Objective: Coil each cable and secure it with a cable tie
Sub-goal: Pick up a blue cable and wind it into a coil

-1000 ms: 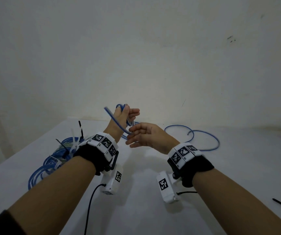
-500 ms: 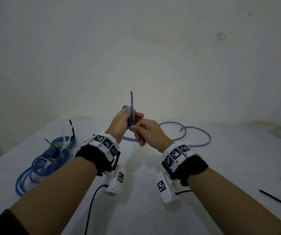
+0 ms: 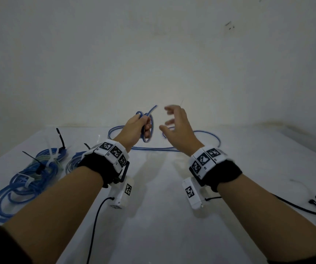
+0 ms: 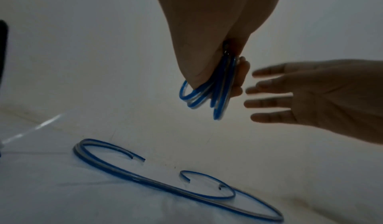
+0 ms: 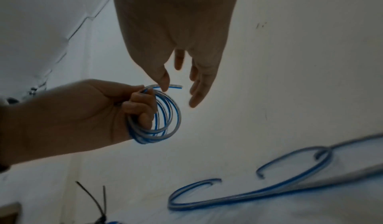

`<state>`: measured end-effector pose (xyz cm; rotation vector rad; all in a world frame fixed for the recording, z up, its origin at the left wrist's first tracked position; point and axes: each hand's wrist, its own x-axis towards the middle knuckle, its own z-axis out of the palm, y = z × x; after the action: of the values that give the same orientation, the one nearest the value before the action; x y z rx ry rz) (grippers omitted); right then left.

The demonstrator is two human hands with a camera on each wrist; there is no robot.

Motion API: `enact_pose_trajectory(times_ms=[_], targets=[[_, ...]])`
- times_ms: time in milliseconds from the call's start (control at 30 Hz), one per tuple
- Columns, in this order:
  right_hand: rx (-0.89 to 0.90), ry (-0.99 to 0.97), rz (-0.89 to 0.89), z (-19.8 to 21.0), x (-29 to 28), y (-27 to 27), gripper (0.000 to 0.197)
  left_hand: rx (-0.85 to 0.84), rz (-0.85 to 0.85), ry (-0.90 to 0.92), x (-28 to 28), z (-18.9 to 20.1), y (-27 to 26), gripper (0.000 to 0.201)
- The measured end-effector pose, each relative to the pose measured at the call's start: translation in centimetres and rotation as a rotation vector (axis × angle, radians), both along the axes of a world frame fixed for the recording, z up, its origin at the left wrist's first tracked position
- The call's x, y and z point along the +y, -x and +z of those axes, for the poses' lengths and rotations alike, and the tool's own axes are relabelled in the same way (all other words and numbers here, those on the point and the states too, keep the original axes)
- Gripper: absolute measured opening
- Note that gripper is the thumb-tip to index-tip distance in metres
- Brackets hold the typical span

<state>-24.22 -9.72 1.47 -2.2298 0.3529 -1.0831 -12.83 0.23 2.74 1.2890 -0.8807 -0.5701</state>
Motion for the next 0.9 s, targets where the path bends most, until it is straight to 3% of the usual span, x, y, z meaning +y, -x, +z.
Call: enact_pose_trajectory(times_ms=[67, 133, 300, 433, 500, 600, 900], targets=[[0.115, 0.308, 0.023, -0.3, -1.7, 0.5, 0.053, -0.038, -0.067, -0.066, -0.5, -0.3, 0.7, 0.026], [0.175, 0.429, 0.025, -0.4, -2.8, 0.7, 0.042, -0.066, -0.126, -0.087, -0.9, -0.4, 1.7, 0.028], [0.192, 0.289, 0.065, -0.6, -3.6, 2.8, 0.033, -0.151, -0.212, -0.122, -2.1, -0.5, 3.4, 0.032], [0.184, 0.237, 0.108, -1.2, -4.4, 4.5, 0.039, -0.102, -0.325, -0.204, -3.1, -0.8, 4.1, 0.034], [0.232, 0.091, 0.151, -0.9, -4.6, 5.7, 0.039, -0.052, -0.357, -0.222, -3.7, -0.8, 4.8, 0.036], [0.248, -0.109, 0.201, -0.5, -4.8, 7.6, 0.039, -0.008, -0.330, -0.215, -4.8, -1.0, 6.2, 0.042], [0.187, -0.282, 0.079, -2.1, -7.4, 11.3, 0.016, -0.111, -0.299, -0.224, -9.2, -2.1, 10.4, 0.051]])
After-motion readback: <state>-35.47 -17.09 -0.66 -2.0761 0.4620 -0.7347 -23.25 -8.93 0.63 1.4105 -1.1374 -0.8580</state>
